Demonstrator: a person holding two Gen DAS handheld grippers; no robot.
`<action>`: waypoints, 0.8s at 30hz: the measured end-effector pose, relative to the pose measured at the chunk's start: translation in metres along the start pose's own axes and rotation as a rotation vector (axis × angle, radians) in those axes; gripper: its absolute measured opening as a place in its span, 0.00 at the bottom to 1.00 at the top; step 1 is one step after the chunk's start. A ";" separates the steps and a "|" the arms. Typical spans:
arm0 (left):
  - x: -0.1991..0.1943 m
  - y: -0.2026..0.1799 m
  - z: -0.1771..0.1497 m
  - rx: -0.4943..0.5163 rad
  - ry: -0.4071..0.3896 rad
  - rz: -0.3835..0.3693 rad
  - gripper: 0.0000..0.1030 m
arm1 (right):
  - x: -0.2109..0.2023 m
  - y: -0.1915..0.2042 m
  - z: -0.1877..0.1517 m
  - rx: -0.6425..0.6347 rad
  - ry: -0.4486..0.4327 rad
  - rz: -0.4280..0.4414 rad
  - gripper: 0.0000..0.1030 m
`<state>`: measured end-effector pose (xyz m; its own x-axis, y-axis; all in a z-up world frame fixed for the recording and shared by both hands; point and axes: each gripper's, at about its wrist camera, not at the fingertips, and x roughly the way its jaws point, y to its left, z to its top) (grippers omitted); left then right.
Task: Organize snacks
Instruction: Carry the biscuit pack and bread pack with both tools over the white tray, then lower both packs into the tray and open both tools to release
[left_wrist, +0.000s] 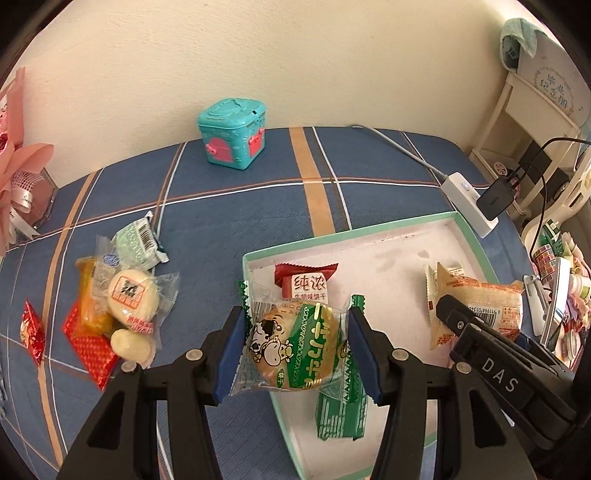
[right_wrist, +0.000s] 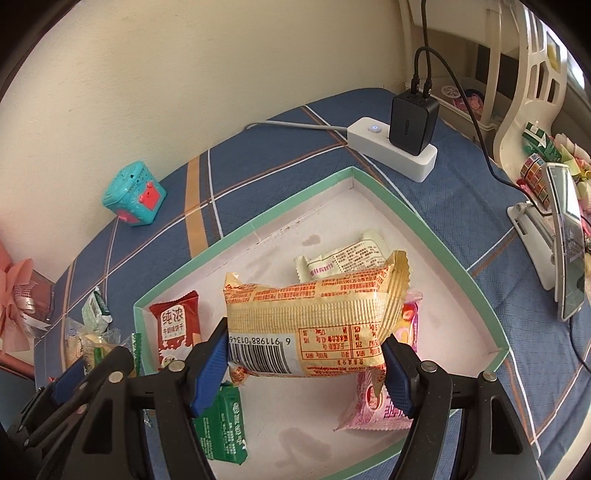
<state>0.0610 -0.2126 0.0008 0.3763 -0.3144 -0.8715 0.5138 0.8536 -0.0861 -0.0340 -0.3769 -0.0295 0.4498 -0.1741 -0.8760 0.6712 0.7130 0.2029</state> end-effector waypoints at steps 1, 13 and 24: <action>0.003 -0.002 0.001 0.005 -0.001 -0.001 0.55 | 0.001 0.000 0.002 -0.001 -0.004 -0.003 0.74; 0.034 -0.012 0.010 0.008 -0.007 -0.013 0.55 | 0.017 -0.012 0.021 0.010 -0.027 -0.042 0.74; 0.047 -0.019 0.010 0.018 -0.016 -0.032 0.55 | 0.028 -0.011 0.026 -0.004 -0.018 -0.048 0.74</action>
<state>0.0765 -0.2481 -0.0331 0.3718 -0.3478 -0.8607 0.5397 0.8354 -0.1044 -0.0134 -0.4075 -0.0445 0.4277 -0.2205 -0.8766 0.6901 0.7060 0.1590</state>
